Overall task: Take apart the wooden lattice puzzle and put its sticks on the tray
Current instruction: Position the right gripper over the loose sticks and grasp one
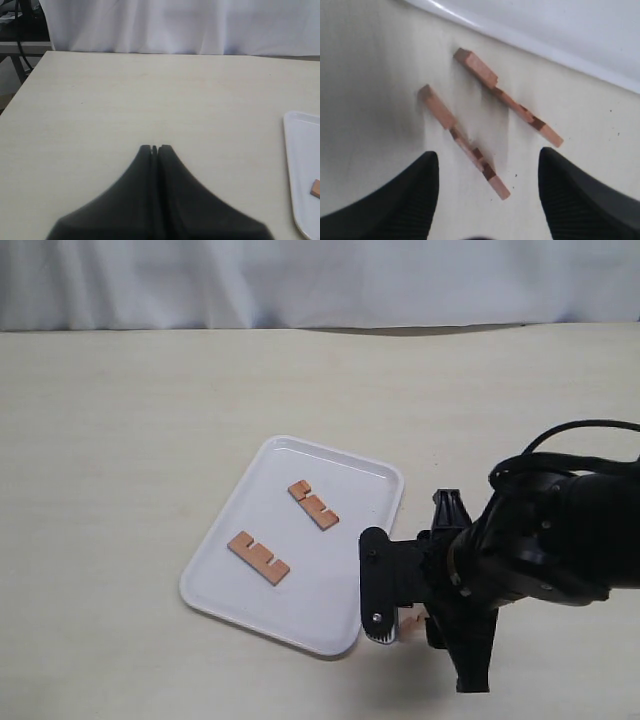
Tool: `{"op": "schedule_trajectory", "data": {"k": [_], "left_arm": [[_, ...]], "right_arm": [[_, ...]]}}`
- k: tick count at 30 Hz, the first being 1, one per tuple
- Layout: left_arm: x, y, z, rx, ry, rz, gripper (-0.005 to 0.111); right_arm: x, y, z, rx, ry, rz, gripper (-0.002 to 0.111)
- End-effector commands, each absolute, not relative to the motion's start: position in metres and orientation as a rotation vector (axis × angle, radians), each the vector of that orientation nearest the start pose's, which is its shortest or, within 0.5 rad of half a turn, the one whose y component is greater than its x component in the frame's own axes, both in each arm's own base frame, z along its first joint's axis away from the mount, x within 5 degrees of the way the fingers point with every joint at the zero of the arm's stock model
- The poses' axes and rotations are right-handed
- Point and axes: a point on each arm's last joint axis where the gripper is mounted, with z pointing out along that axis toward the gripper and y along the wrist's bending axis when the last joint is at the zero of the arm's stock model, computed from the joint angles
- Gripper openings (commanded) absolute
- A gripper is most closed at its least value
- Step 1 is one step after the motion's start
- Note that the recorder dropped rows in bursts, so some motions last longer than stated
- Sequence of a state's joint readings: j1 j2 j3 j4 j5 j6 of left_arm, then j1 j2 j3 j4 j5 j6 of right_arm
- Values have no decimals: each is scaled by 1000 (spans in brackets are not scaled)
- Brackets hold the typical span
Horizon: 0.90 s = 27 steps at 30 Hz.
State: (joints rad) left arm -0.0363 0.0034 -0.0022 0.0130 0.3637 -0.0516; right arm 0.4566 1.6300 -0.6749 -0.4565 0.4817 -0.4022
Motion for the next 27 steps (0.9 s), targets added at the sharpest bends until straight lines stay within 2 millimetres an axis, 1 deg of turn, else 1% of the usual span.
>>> {"op": "schedule_trajectory", "data": {"k": [1, 7, 8, 11, 13, 15, 27], "left_arm": [[53, -1, 181, -6, 1845, -48, 0], [53, -1, 181, -6, 1842, -48, 0], [53, -1, 181, -6, 1842, -48, 0], [53, -1, 181, -6, 1842, -48, 0], [53, -1, 181, -6, 1842, -48, 0], [53, -1, 181, -6, 1842, -48, 0], [53, -1, 181, -6, 1842, -48, 0]], "right_arm": [[240, 97, 138, -1687, 2331, -355, 56], [240, 96, 127, -1722, 2375, -356, 56], [239, 96, 127, -1724, 2379, -356, 54], [239, 96, 125, -1727, 2382, -356, 38], [240, 96, 126, -1726, 2378, -354, 30], [240, 97, 126, -1723, 2372, -351, 25], [241, 98, 126, -1713, 2366, -343, 25]]}}
